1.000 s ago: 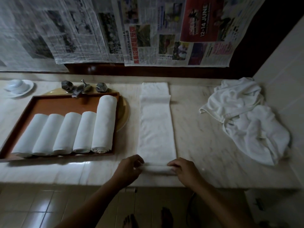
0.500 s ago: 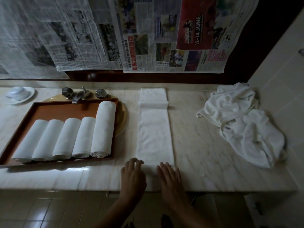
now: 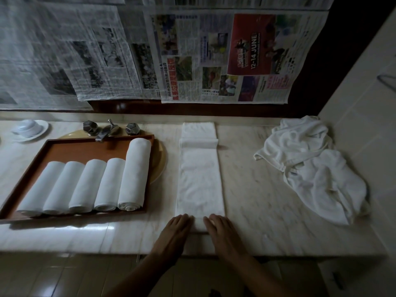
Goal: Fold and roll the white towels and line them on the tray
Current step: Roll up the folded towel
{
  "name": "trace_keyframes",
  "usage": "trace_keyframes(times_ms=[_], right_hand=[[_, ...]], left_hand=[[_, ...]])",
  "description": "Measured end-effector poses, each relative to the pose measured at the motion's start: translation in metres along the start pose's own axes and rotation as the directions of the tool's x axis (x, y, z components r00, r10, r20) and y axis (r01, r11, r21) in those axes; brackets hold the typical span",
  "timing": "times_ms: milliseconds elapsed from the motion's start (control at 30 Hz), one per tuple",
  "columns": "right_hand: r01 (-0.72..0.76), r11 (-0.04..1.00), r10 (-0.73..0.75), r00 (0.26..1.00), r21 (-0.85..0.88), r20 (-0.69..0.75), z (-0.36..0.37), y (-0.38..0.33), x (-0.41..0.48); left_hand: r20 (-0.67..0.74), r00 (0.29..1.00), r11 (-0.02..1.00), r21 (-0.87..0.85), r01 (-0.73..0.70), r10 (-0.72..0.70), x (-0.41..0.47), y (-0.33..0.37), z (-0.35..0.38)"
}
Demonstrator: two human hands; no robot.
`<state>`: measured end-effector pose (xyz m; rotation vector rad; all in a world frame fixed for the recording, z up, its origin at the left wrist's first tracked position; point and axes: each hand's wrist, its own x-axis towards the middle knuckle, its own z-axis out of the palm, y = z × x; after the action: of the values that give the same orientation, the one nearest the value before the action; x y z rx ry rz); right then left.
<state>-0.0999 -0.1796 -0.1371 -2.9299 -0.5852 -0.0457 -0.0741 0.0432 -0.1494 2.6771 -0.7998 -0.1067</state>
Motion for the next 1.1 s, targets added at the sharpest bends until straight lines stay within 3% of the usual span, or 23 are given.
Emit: trace_keyframes(times_ms=[200, 333, 500, 600, 733, 900, 967, 1033, 1100], right_hand=[[-0.001, 0.979, -0.022, 0.993, 0.202, 0.112, -0.013, 0.009, -0.012], [-0.208, 0.874, 0.125, 0.97, 0.439, 0.21, -0.022, 0.012, -0.024], [-0.298, 0.787, 0.185, 0.949, 0.54, 0.254, -0.019, 0.016, -0.022], [-0.321, 0.81, 0.259, 0.947, 0.491, 0.191, -0.013, 0.015, -0.017], [-0.282, 0.921, 0.283, 0.959, 0.269, 0.036, -0.01, -0.001, -0.014], [-0.027, 0.994, 0.049, 0.975, 0.101, -0.216, 0.0, -0.031, -0.036], [-0.057, 0.996, 0.068, 0.983, 0.069, -0.172, 0.005, -0.038, -0.043], [-0.088, 0.995, 0.092, 0.992, 0.045, -0.082, 0.01, -0.036, -0.046], [-0.056, 0.998, 0.057, 0.998, 0.024, -0.015, 0.012, -0.029, -0.046]], left_hand=[[0.106, 0.994, 0.998, -0.044, 0.034, -0.029, -0.02, -0.004, -0.006], [0.147, 0.976, 0.955, -0.223, 0.194, -0.164, -0.034, 0.006, -0.029], [0.166, 0.931, 0.849, -0.383, 0.364, -0.324, -0.032, 0.013, -0.043], [0.165, 0.903, 0.795, -0.431, 0.427, -0.396, -0.025, 0.014, -0.048], [0.176, 0.895, 0.798, -0.406, 0.445, -0.41, -0.017, 0.014, -0.053], [0.21, 0.895, 0.82, -0.359, 0.445, -0.394, -0.007, 0.014, -0.062], [0.183, 0.884, 0.817, -0.338, 0.467, -0.43, -0.006, 0.017, -0.059], [0.025, 0.876, 0.849, -0.235, 0.474, -0.482, -0.011, 0.024, -0.051], [-0.093, 0.916, 0.921, -0.049, 0.386, -0.389, -0.021, 0.036, -0.033]])
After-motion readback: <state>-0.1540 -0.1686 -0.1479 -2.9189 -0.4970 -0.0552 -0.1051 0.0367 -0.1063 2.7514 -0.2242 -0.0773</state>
